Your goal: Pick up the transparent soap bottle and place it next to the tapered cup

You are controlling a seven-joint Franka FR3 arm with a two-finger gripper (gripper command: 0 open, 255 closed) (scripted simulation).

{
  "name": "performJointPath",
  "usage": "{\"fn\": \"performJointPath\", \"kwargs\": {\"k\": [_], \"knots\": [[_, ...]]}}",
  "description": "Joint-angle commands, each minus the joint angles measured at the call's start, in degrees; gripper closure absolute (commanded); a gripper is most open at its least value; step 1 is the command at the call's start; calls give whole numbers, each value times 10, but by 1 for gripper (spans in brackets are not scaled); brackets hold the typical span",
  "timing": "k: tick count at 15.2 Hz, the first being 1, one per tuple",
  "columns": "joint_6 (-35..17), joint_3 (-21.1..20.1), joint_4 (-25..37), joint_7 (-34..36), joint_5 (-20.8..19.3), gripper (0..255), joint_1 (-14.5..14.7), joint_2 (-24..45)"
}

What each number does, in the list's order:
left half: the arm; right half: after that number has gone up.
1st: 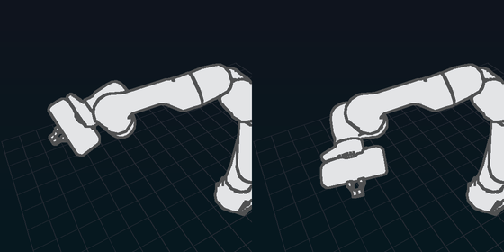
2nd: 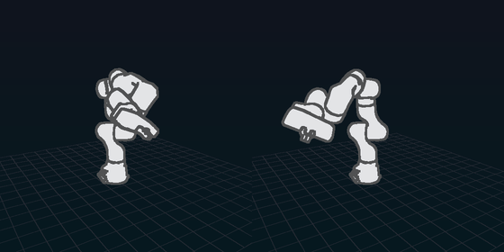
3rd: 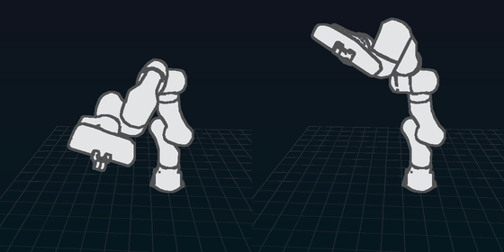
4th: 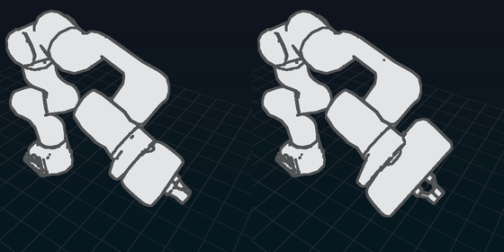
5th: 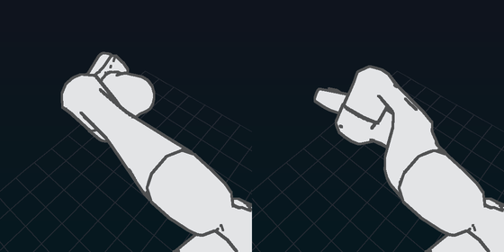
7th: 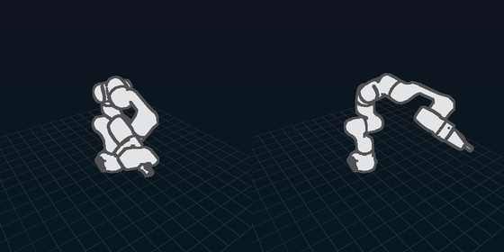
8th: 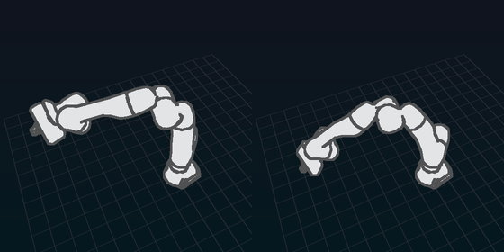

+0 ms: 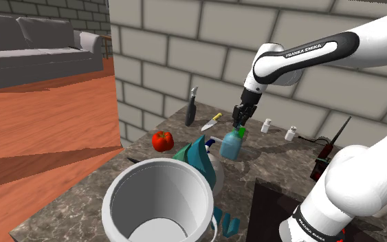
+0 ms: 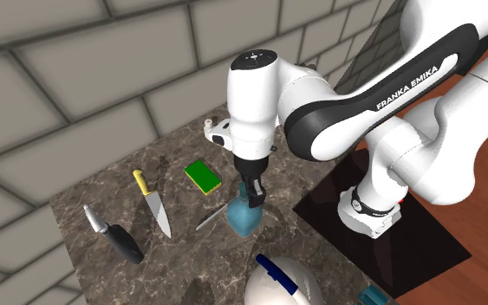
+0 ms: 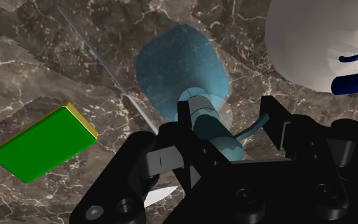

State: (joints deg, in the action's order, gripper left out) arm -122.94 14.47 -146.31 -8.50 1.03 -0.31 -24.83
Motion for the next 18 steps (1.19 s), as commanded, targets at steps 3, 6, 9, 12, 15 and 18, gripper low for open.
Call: {"fn": "performJointPath", "kwargs": {"k": [3, 6, 9, 12, 15, 18], "knots": [[0, 0, -1, 0, 0, 255, 0, 0], [9, -1, 5, 1, -1, 255, 0, -3], [34, -3, 21, 5, -2, 255, -1, -13], [59, -6, 38, 8, -3, 255, -1, -22], [84, -8, 56, 12, -4, 255, -2, -28], [108, -10, 75, 15, -4, 255, -2, -34]]}}
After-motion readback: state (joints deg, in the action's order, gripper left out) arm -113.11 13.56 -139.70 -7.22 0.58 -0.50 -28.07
